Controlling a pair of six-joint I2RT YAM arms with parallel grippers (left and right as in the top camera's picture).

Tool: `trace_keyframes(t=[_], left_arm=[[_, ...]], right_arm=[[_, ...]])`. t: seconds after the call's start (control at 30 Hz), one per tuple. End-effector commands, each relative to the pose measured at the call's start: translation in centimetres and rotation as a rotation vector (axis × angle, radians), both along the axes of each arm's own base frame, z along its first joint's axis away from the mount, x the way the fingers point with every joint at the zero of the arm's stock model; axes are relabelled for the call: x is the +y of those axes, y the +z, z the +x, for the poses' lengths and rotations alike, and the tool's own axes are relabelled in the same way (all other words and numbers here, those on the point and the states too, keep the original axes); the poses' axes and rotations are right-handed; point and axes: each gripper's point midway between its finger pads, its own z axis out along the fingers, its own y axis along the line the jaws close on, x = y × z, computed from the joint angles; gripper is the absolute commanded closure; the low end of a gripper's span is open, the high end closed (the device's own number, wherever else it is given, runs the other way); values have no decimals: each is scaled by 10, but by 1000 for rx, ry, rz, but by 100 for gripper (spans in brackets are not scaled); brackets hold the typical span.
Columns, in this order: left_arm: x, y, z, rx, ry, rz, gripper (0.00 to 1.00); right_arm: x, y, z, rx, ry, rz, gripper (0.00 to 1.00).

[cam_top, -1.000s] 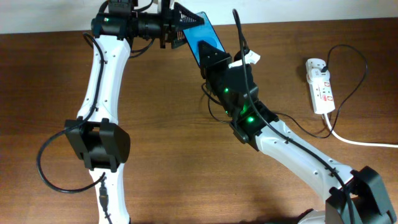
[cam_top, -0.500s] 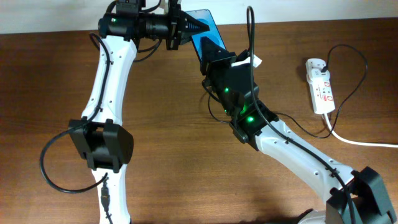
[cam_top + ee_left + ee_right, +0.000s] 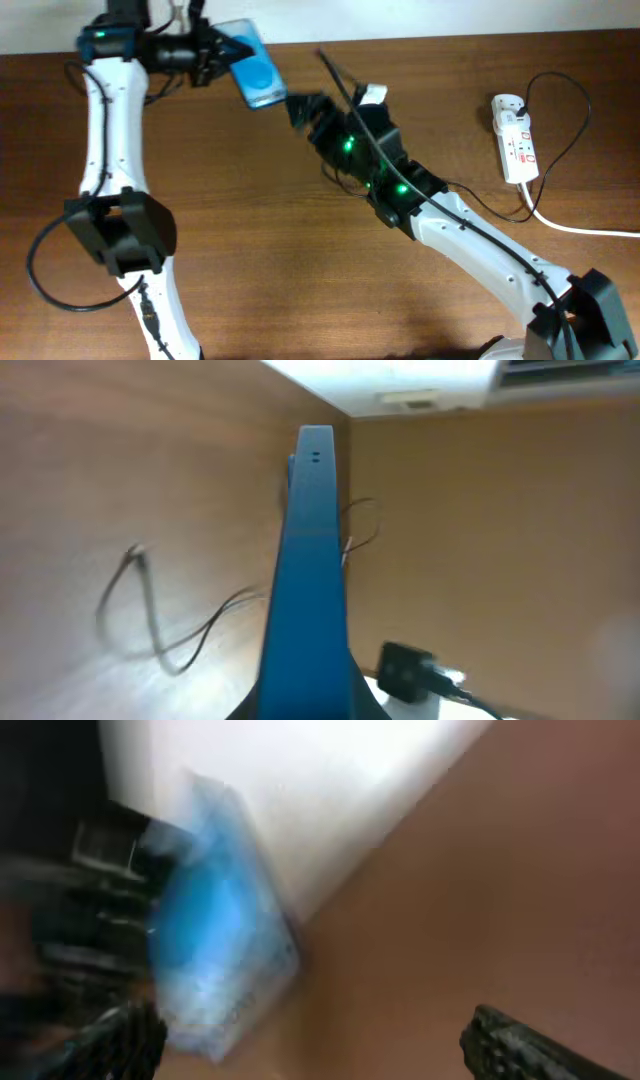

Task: Plug charger to phone and switch on socket
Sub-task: 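Grasp the black cable's USB-C plug with the right gripper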

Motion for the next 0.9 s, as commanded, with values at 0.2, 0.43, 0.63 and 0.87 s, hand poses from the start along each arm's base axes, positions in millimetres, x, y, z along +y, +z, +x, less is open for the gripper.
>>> trace_keyframes(t=[0.2,0.43,0.63,0.87], left_arm=[[58,-16,-27,-88,-38,82,100],[48,-22,-33,-47,-56,106,100],[42,-27,-34,-38,-69,133,100],[42,-27,-34,-38,-69,133,100]], right_arm=[[-67,-96,-42,179,260,-529,9],[-93,-77,26,329,329,-556,39],[-75,-168,55,482,303,-466,55],[-70,-208,63,551,254,-419,64]])
